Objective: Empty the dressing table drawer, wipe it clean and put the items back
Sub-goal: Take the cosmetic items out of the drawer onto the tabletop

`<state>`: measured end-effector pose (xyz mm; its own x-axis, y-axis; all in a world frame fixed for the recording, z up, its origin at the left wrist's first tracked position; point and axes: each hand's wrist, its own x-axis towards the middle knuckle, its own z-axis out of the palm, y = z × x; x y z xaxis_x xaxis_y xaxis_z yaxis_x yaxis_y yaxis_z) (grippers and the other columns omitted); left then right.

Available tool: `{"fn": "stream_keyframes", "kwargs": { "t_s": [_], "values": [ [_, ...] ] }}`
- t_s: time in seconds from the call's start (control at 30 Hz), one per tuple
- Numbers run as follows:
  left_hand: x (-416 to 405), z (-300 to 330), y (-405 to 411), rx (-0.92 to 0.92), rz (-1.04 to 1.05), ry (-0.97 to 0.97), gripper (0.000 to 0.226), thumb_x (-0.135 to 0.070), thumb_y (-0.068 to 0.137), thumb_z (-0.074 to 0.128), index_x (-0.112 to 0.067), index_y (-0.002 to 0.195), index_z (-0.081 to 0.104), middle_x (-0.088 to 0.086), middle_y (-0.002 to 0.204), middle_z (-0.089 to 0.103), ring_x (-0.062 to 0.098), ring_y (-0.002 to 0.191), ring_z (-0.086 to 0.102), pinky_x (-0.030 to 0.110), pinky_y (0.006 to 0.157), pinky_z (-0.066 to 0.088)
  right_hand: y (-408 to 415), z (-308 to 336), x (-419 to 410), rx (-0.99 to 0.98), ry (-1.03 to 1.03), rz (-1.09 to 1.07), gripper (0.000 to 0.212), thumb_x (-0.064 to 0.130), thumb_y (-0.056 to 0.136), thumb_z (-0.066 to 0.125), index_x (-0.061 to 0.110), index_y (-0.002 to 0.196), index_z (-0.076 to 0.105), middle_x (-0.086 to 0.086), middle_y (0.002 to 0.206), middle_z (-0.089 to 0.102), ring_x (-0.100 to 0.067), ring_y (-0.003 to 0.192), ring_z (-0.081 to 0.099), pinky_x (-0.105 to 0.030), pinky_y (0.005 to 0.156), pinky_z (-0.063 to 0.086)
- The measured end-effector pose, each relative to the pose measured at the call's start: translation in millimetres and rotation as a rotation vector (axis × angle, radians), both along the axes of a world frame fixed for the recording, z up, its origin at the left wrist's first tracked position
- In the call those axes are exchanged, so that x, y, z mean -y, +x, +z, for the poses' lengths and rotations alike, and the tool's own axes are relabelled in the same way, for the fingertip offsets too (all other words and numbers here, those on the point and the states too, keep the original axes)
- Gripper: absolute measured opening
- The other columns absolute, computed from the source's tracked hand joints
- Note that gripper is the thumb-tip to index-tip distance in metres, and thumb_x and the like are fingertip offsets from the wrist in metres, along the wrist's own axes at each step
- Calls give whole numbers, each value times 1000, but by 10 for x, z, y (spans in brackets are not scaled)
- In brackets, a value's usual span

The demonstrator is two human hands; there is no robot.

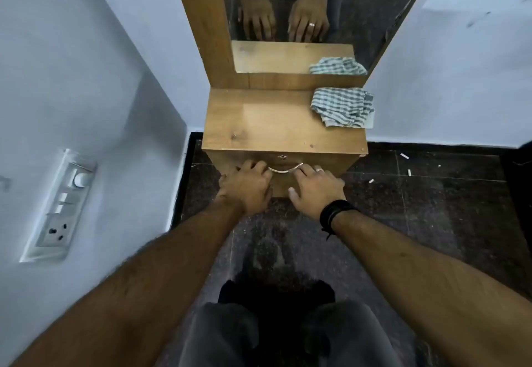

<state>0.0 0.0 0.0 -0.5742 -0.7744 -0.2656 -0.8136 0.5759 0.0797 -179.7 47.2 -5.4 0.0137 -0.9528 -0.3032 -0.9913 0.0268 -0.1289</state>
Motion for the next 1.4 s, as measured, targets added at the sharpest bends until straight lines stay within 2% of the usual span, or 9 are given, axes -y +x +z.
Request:
{"fn": "stream_keyframes", "kwargs": {
  "t_s": [0.07,0.23,0.43,0.53,0.63,0.8,1.0,1.17,1.4],
  "values": [
    [30,-158,-15,21,6,-12,42,-44,97,41,-20,129,53,2,133,48,29,121,45,50,88,46,7,-115,51,3,13,17,53,47,95,44,26,143,44,2,142,46,-31,125,49,-54,91,52],
    [127,-561,-107,49,-39,-22,54,-45,95,42,-23,143,42,0,144,44,28,131,39,55,97,44,23,-448,127,-36,-23,10,57,46,91,48,31,146,39,6,141,46,-32,121,49,-54,85,53],
    [76,-818,-187,41,-23,-74,70,-47,91,48,-20,154,32,1,150,40,24,136,25,57,104,35,28,-626,104,-74,-65,-1,56,45,88,51,31,142,45,7,137,50,-31,119,51,-56,86,50],
    [22,-850,-224,28,-13,-88,72,-48,88,48,-19,152,33,1,151,40,25,139,30,55,109,32,84,-647,78,-65,-92,-12,50,41,85,54,28,134,51,6,132,51,-31,119,50,-56,85,51],
    [-108,-827,-224,28,18,-73,69,-48,88,51,-21,149,34,-1,151,39,23,139,29,60,110,30,167,-656,-20,-49,-98,-36,44,40,84,56,26,126,53,3,127,50,-31,120,49,-57,87,49],
    [-495,-790,-157,60,48,-19,71,-50,89,52,-22,151,30,-2,154,33,24,142,25,66,108,31,256,-713,-377,-38,-65,-26,50,44,85,57,26,132,49,2,131,47,-29,124,45,-59,91,49],
    [-1051,-685,-29,95,56,33,68,-49,88,59,-25,146,34,-3,148,35,28,140,27,71,102,36,378,-710,-970,-29,-83,-14,50,42,87,56,24,134,51,3,130,46,-28,124,43,-59,91,49],
    [-1443,-614,38,116,68,32,57,-49,90,60,-26,139,42,-2,143,40,32,136,31,69,98,40,469,-691,-1372,-23,-82,-5,48,42,86,56,24,131,53,3,129,48,-28,126,44,-58,94,48],
    [-1841,-636,128,131,55,44,60,-48,88,63,-25,140,42,-1,144,39,32,137,31,70,100,39,566,-689,-1770,-27,-87,1,46,41,85,55,24,128,55,3,129,50,-27,127,44,-57,98,47]
  ]
}}
